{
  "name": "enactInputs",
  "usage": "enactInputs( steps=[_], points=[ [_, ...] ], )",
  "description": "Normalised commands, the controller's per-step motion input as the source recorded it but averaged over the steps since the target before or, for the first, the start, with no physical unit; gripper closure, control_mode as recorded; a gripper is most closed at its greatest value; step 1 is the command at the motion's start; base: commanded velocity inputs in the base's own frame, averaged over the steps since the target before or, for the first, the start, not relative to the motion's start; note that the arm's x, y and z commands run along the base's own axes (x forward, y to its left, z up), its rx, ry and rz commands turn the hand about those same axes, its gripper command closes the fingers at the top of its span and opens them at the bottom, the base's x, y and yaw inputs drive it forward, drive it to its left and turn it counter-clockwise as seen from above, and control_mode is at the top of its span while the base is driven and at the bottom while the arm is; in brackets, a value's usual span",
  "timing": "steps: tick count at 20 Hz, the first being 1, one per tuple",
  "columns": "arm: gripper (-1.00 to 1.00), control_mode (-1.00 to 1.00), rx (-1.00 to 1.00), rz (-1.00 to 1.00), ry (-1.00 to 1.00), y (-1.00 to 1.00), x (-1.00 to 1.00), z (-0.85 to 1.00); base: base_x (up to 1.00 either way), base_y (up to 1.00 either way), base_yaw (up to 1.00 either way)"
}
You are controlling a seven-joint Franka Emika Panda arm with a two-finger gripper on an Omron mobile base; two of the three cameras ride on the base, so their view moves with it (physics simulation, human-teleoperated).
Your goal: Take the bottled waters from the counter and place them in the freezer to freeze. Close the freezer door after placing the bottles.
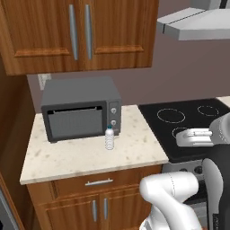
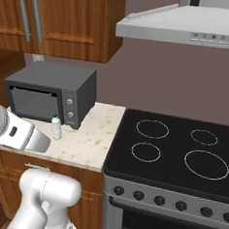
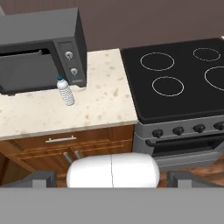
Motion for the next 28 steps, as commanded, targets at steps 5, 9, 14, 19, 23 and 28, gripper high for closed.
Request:
enactInputs(
  steps=[5,9,14,19,23,28],
  points=[
    [-1.00,1.00,0.00,0.00,0.00,0.00,0.00,0.00,0.14,0.00,0.00],
    [-1.00,1.00,0.00,0.00,0.00,0.00,0.00,0.00,0.42,0.00,0.00],
    [-1.00,1.00,0.00,0.00,0.00,0.00,0.00,0.00,0.31,0.00,0.00],
    [-1.00,-1.00,0.00,0.00,0.00,0.01,0.04,0.00,0.06,0.00,0.00],
    [-1.00,-1.00,0.00,0.00,0.00,0.16,0.33,0.00,0.00,0.00,0.00],
    [-1.00,-1.00,-0.04,-0.04,-0.01,0.47,0.57,-0.22,0.00,0.00,0.00]
  ],
)
